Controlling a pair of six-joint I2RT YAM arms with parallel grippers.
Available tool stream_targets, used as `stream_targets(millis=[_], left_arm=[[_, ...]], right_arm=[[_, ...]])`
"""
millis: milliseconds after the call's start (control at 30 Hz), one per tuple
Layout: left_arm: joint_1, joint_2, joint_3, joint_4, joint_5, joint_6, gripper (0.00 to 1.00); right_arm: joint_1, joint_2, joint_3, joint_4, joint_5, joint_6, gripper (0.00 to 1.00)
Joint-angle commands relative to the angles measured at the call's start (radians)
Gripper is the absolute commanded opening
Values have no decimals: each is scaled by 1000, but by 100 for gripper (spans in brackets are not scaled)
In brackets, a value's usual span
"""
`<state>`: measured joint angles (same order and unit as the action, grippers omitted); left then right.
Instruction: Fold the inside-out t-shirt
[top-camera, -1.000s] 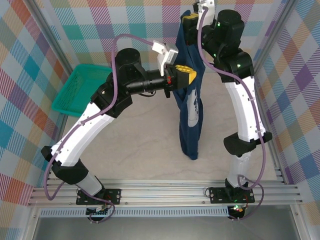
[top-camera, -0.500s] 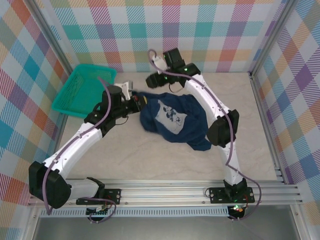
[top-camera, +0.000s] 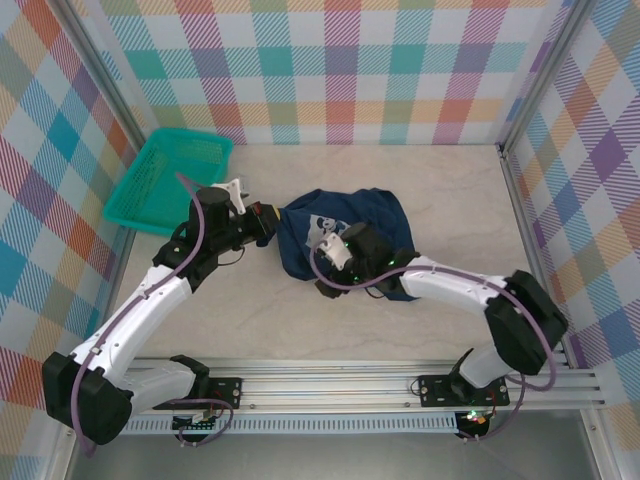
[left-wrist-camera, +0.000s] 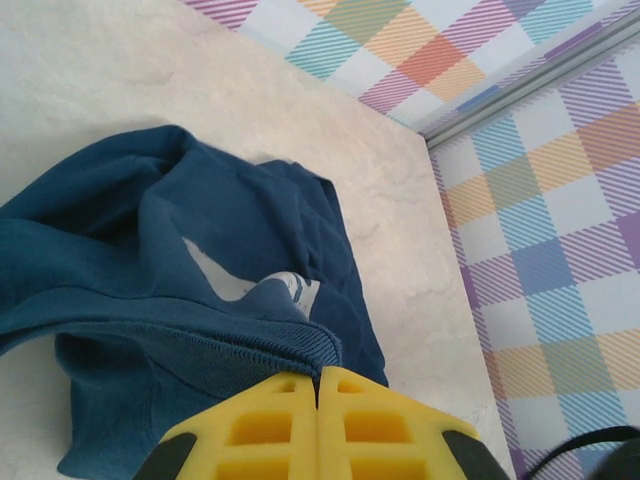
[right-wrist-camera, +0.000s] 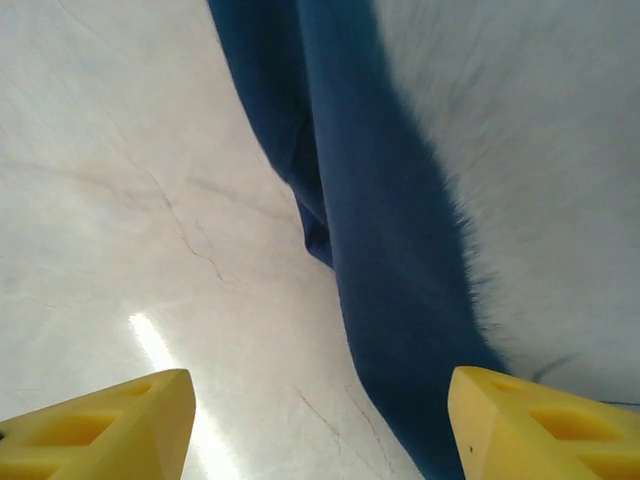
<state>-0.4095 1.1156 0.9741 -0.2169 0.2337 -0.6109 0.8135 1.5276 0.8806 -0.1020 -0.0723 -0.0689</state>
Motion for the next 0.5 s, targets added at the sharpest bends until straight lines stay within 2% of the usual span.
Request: stream_targets(millis=[0, 67, 133, 267, 333, 367, 467], left_arm=[[14, -27, 28, -14, 5, -10, 0], [14, -31, 31, -19, 6, -10, 0], [14, -31, 34, -25, 3, -9, 0], [15, -27, 31, -42, -22, 7, 0], [15, -27, 28, -52, -58, 27, 0], [17, -28, 25, -99, -87, 44, 0], [23, -32, -1, -139, -154, 81, 0]], right_arm=[[14, 78, -8, 256, 111, -21, 66], [16, 124, 0, 315, 145, -22, 62], [17, 160, 18, 350, 147, -22, 54], [16, 158, 29, 347, 174, -22, 17], [14, 112, 19, 295, 172, -22, 4], [8, 71, 9, 265, 155, -22, 0], [-28, -38, -6, 127, 65, 8, 0]])
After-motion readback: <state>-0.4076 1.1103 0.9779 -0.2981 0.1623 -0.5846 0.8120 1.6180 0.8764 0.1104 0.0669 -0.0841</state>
